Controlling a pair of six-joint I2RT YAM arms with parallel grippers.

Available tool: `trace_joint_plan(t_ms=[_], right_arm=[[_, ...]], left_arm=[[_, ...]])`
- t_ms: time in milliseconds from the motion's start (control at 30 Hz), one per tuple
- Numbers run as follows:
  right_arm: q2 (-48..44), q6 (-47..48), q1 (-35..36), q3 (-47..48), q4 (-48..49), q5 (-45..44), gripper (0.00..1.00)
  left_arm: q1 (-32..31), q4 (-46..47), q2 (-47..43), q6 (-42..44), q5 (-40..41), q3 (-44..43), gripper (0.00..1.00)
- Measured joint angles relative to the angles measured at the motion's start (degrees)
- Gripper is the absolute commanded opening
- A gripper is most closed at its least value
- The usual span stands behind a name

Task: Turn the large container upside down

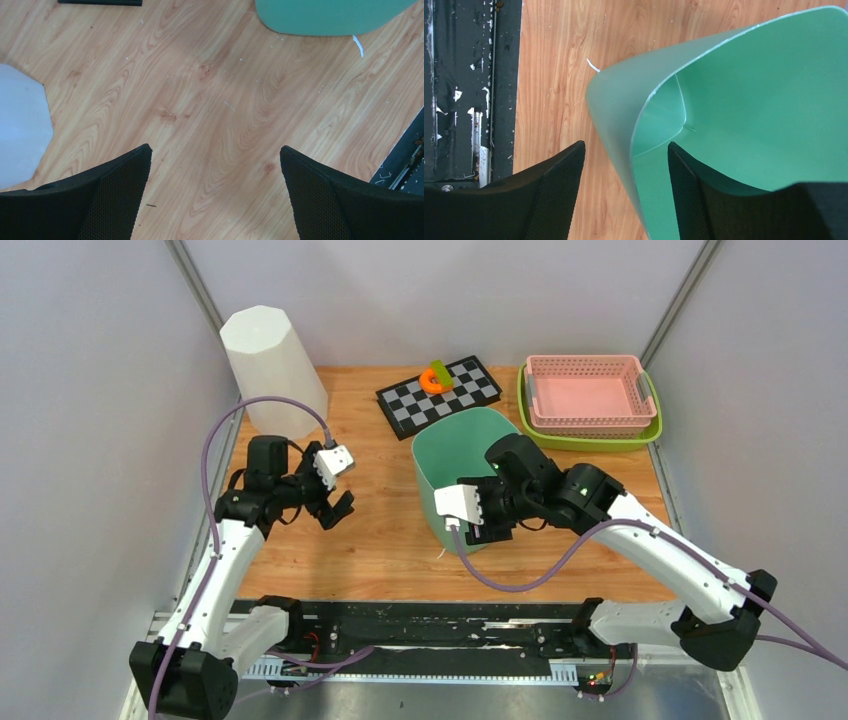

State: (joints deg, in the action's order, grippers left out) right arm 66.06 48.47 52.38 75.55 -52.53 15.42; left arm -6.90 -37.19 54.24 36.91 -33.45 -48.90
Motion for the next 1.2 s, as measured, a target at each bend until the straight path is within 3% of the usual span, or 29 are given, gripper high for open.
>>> trace_joint_plan(t_ms=[233,567,767,1200], right_arm=[[3.6,0.2,0.1,2.0,-1.9,1.1,0.52],[8.6,1.4,1.4,5.9,-8.1,1.0,0.17],[9.9,1.3,2.8,7.4,-10.8,1.2,0.04],[10.4,0.5,4.3,9.5,-14.4,4.2,0.03]], left_arm=[[0.0,0.1,-0.5,0.0,-0.6,0.2,1.00],[0.0,0.4,-1.3,0.0,-1.2,0.8,1.00],[0.0,0.4,-1.3,0.0,-1.4,0.8,1.00],[0.0,0.4,-1.7,0.0,-1.9,1.0,1.00]])
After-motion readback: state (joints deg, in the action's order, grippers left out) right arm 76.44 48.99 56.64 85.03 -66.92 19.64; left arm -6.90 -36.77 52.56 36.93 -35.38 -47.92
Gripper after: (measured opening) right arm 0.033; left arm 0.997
